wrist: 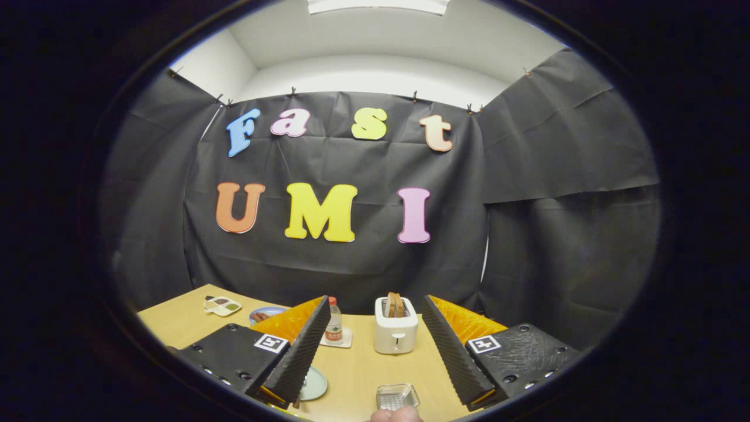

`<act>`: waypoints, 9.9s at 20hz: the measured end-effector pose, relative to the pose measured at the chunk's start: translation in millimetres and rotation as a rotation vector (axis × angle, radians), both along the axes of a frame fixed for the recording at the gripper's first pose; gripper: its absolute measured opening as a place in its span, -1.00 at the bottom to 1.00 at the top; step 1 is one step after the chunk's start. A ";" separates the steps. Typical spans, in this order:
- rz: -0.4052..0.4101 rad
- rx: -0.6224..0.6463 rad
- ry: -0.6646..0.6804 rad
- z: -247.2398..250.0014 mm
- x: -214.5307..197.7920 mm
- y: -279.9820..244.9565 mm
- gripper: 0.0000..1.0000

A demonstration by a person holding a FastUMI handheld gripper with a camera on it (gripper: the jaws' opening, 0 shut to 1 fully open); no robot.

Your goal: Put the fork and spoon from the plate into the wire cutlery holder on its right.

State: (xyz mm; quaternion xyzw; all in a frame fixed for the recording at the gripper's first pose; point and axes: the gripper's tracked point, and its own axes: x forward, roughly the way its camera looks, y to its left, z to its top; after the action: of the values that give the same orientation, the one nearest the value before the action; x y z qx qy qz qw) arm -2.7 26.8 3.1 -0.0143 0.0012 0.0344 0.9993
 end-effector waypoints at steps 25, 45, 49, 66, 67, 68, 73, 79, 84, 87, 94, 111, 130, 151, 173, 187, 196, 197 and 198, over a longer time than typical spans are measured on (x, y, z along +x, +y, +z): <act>0.228 -0.090 0.407 -160.1 13.4 119.5 0.91; 0.219 -0.217 0.748 -334.0 36.1 155.3 0.68; 0.217 -0.217 0.803 -355.1 34.7 159.5 0.40; 0.155 -0.111 0.973 -350.5 31.0 149.0 -0.95; 0.164 -0.105 0.982 -342.5 30.4 148.7 -0.95; 0.171 -0.098 0.989 -335.9 28.7 148.2 -0.95; 0.196 -0.055 1.013 -283.0 24.0 134.2 -0.95; 0.138 -0.041 1.062 -219.5 19.5 47.2 -0.95; 0.091 -0.073 1.133 -197.9 8.3 -30.4 -0.95; 0.082 -0.119 1.182 -198.8 3.9 -59.6 -0.95; 0.073 -0.097 1.349 -231.8 -6.9 -75.2 -0.95; 0.021 0.046 1.367 -260.5 8.1 -65.4 -0.42; 0.213 -0.058 0.842 -241.7 6.1 148.3 0.84; 0.133 -0.136 0.989 -373.6 10.0 223.1 -0.10; 0.197 -0.084 1.133 -253.4 21.7 148.1 -0.99; 0.124 -0.117 1.224 -195.1 12.0 -21.7 -0.99; 0.104 -0.112 1.355 -210.7 -10.0 -63.2 -0.99; 0.107 -0.108 1.369 -213.4 -12.1 -62.9 -0.99; 0.108 -0.102 1.382 -215.2 -12.6 -62.5 -0.99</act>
State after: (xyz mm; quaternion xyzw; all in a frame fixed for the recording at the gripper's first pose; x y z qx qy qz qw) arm -15.3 -35.7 -212.1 -0.0362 0.6381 0.0852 0.7644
